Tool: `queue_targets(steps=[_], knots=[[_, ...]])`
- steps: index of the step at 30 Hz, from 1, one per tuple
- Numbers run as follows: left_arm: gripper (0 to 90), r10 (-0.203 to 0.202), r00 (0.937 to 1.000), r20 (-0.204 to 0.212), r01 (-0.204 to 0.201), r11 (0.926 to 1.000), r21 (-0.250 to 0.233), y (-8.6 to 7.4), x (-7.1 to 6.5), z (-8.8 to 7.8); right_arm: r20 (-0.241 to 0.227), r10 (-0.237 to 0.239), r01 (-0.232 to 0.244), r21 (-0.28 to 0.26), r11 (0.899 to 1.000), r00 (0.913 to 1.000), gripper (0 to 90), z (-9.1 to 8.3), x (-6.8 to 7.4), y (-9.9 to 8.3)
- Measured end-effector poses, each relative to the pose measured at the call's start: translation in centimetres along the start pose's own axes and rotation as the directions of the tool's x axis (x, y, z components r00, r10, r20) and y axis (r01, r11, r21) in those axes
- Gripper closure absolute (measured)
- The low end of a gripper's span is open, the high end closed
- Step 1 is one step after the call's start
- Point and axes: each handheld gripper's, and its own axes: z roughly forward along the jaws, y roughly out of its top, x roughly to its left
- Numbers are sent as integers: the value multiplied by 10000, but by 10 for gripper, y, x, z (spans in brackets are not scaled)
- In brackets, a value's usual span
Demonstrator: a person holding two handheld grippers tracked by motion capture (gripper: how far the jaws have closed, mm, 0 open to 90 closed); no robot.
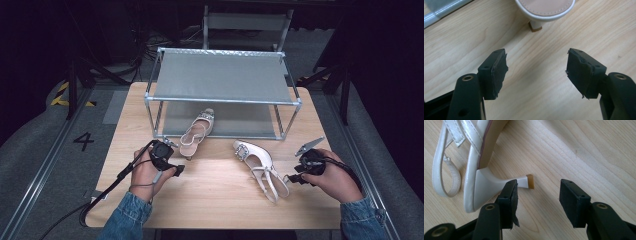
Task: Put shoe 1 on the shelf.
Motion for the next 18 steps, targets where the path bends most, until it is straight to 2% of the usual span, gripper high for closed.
queue_targets(steps=[4, 6, 7, 11, 15, 18], knots=[[355, 229, 9997, -117, -232, 9993, -289, 2, -1, 12, -7, 74, -74, 17, 10000, 10000, 500, 0, 0, -2], [439, 371, 9989, -280, -387, 9975, -592, 4, -1, 15, 14, 58, -58, 15, 10000, 10000, 500, 0, 0, -3], [480, 307, 9991, -294, -325, 9975, -627, 4, -2, 16, 1, 113, -113, 8, 9999, 9999, 500, 0, 0, -4], [470, 198, 9998, -100, -206, 9965, -810, 9, -1, 21, 31, 180, -180, -10, 9998, 9998, 500, -2, 0, -7], [443, -160, 9999, 38, 163, 9944, -1042, 15, -2, 30, 30, 258, -258, 11, 9997, 9997, 500, -2, 0, -10], [461, -62, 10000, 12, 63, 9930, -1178, 19, -2, 38, 105, 317, -317, 14, 9995, 9994, 500, -3, -1, -13]])
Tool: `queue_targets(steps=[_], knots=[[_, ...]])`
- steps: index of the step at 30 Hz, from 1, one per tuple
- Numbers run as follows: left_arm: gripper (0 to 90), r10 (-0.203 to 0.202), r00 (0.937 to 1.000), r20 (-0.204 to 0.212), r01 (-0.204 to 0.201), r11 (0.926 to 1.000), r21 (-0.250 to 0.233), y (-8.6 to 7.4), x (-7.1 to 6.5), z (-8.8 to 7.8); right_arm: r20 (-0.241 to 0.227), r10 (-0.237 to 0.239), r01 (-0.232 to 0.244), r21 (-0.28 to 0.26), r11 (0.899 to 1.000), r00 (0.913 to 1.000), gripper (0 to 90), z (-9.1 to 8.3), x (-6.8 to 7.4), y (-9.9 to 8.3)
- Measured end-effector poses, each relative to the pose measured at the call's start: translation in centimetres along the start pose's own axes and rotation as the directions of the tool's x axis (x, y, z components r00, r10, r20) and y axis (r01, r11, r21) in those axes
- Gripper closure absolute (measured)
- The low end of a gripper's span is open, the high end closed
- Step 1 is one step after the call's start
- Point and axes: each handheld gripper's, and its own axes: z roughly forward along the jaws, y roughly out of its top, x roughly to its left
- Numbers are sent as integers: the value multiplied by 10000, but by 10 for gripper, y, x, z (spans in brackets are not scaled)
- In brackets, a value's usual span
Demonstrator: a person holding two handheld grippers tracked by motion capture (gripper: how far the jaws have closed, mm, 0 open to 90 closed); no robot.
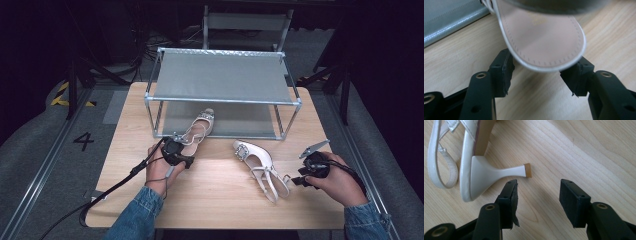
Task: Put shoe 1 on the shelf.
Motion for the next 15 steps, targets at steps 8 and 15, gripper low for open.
queue_targets(steps=[8, 15], knots=[[679, -38, 9992, 404, 33, 9999, 122, 5, -2, 11, 27, 68, -67, -34, 10000, 10000, 499, -3, 1, -6], [800, -159, 9986, 495, 185, 9984, -526, 12, -5, 1, 124, 176, -176, -18, 9998, 9998, 499, -3, -2, -10]])
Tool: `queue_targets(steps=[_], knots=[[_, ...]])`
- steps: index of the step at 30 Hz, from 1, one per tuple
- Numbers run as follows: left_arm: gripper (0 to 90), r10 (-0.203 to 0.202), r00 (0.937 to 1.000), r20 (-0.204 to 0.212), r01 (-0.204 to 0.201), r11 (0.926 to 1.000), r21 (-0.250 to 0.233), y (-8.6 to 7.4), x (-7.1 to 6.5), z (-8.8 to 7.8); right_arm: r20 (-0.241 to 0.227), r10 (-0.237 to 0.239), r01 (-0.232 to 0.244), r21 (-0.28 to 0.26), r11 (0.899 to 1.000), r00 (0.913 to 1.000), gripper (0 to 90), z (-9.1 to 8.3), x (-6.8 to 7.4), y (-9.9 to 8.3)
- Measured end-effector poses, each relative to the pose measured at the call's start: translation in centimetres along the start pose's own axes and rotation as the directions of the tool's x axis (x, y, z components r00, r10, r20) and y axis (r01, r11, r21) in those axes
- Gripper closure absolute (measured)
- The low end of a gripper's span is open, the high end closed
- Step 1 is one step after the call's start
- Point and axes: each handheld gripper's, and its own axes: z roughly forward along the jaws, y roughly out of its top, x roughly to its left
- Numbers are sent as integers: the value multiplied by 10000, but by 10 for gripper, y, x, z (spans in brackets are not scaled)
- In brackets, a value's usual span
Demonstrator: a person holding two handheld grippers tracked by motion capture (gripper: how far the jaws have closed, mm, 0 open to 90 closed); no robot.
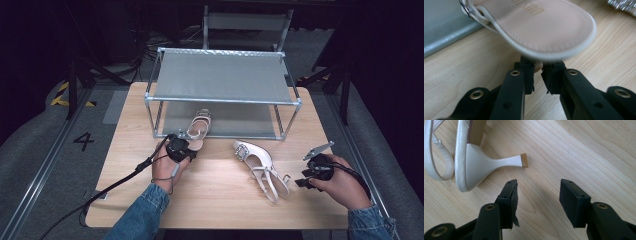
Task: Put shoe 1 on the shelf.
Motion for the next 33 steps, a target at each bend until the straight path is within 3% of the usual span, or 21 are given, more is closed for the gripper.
queue_targets(steps=[4, 8, 13, 17, 19, 28, 33], knots=[[805, 459, 9983, -362, -452, 9988, 209, 6, -7, 1, -35, 11, -11, 93, 10000, 10000, 499, 1, 1, -2], [805, 247, 9997, -65, -246, 9996, 158, 11, -9, 4, 7, 67, -67, 72, 10000, 10000, 498, 0, 3, -5], [806, 230, 9997, 103, -227, 9994, -256, 22, -14, 6, 90, 215, -216, 95, 9997, 9997, 498, -3, 4, -12], [807, 339, 9994, -43, -340, 9991, -267, 32, -17, 10, 123, 380, -381, 102, 9992, 9992, 498, -4, 3, -18], [808, 256, 9997, 16, -255, 9990, -369, 36, -15, 13, 154, 475, -477, 93, 9988, 9987, 498, -5, 3, -21], [807, 237, 9986, -467, -263, 9981, -565, 53, -4, 25, 240, 699, -703, 168, 9974, 9973, 497, -7, 3, -31], [807, 47, 9972, -745, -101, 9974, -716, 59, 10, 34, 222, 768, -773, 240, 9967, 9968, 498, -5, 5, -34]])
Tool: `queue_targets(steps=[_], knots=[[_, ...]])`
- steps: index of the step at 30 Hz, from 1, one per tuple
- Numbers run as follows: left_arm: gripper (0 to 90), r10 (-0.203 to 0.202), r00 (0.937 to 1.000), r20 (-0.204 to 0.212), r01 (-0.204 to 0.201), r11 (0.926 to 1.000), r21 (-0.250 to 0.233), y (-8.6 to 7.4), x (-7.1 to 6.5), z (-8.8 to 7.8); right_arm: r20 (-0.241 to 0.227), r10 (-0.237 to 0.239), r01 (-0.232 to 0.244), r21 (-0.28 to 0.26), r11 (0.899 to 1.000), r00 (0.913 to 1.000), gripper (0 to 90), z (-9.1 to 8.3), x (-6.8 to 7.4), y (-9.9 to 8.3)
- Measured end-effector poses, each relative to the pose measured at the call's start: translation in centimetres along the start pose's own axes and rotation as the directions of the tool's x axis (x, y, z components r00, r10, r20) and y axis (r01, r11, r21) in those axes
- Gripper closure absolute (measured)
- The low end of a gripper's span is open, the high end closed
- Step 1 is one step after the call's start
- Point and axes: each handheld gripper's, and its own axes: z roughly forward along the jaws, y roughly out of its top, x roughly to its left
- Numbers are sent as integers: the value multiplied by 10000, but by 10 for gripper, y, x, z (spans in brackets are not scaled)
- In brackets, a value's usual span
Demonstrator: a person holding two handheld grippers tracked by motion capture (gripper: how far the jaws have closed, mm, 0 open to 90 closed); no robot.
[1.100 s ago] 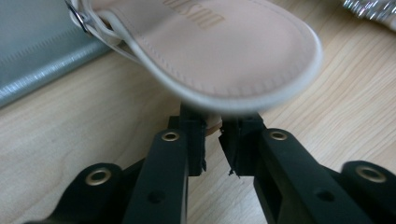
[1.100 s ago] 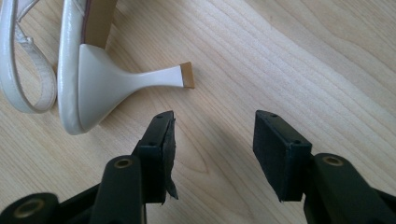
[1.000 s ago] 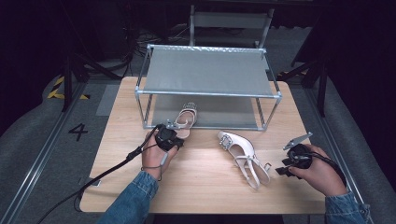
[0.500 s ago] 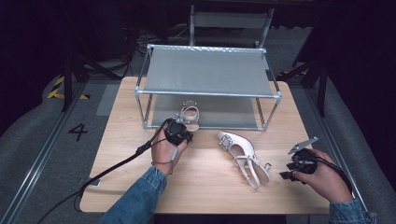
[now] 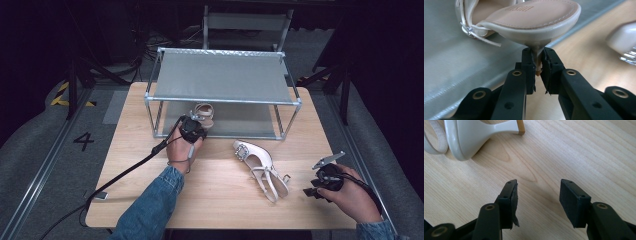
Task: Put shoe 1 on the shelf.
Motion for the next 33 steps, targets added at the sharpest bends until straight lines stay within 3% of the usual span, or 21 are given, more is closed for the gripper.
queue_targets(steps=[5, 12, 22, 28, 33], knots=[[807, -138, 9999, -34, 138, 9999, -57, 3, 10, 10, 3, 81, -81, -27, 10000, 10000, 498, -1, 1, -2], [807, -429, 9981, -439, 431, 9991, 23, 6, 18, 23, -10, 136, -136, -24, 9999, 9999, 497, -2, 4, -5], [805, -232, 9981, -577, 237, 9997, 80, 4, 22, 38, 29, 350, -349, -41, 9994, 9994, 496, -4, 2, -13], [796, -149, 9965, -817, 153, 9999, 34, 2, 23, 37, -18, 298, -298, -95, 9995, 9996, 496, -4, 2, -11], [699, -277, 9970, -728, 276, 9996, -13, 1, 20, 25, -36, 169, -170, -110, 9998, 9999, 496, -4, 2, -6]])
